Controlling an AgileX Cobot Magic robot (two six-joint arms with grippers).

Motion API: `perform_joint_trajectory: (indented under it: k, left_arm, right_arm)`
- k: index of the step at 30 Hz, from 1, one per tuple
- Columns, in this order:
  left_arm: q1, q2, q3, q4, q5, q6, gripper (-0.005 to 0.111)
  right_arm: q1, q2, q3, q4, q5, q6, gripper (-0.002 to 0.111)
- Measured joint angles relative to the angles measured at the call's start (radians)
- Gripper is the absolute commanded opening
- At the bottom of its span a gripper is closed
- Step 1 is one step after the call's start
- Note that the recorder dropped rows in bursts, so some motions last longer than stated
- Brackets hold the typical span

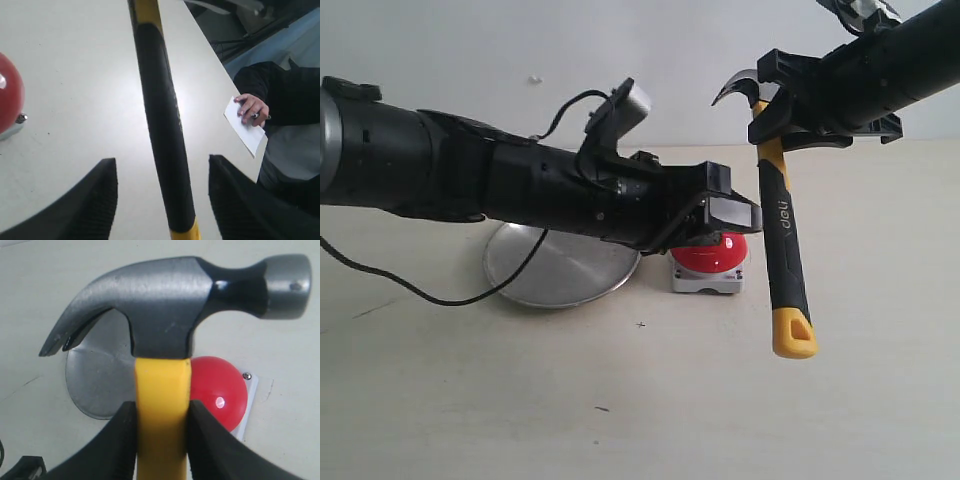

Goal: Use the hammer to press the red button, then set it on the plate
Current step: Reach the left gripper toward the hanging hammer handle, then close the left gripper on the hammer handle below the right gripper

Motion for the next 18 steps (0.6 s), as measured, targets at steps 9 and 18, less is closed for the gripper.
perform_joint_trajectory:
  k: [9, 18]
  left_arm:
    - [-0.110, 0.016, -0.101, -0.004, -0.142, -0.003, 0.054]
    - [-0.122, 0.118, -0.166, -0.009, -0.172, -0.057, 0.054]
  right_arm:
    - [0.000, 0.000, 0.000, 0.000, 0.000, 0.000, 0.000]
    - [0.000, 0.000, 0.006, -0.048, -0.018, -0.024, 0.000]
